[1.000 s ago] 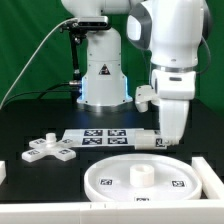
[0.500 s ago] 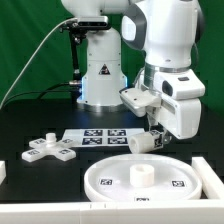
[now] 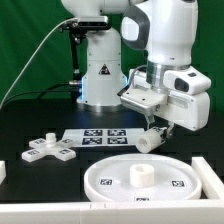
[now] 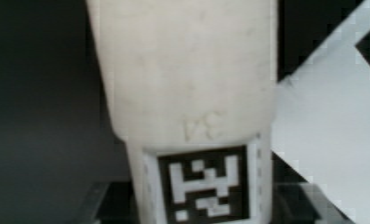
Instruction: Assemble round table
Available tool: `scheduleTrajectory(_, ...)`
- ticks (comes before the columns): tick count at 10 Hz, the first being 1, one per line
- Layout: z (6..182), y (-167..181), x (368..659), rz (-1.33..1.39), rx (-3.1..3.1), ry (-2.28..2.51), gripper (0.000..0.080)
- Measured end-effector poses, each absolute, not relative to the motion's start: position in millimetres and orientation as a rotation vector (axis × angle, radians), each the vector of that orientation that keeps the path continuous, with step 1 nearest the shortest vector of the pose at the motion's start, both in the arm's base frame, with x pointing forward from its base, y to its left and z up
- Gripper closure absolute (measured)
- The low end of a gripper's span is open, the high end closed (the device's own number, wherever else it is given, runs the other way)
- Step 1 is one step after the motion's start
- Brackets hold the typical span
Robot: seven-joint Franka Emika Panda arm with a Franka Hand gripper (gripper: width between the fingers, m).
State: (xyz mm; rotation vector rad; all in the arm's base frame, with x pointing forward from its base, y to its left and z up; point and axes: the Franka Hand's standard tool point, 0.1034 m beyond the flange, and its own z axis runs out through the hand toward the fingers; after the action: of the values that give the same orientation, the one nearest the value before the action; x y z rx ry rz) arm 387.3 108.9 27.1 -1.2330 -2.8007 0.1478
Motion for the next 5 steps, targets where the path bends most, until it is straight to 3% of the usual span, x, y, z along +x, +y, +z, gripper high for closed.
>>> scheduleTrajectory(5,22.3,98.0,385.3,0.163,-0.801,-2.960,0.0482)
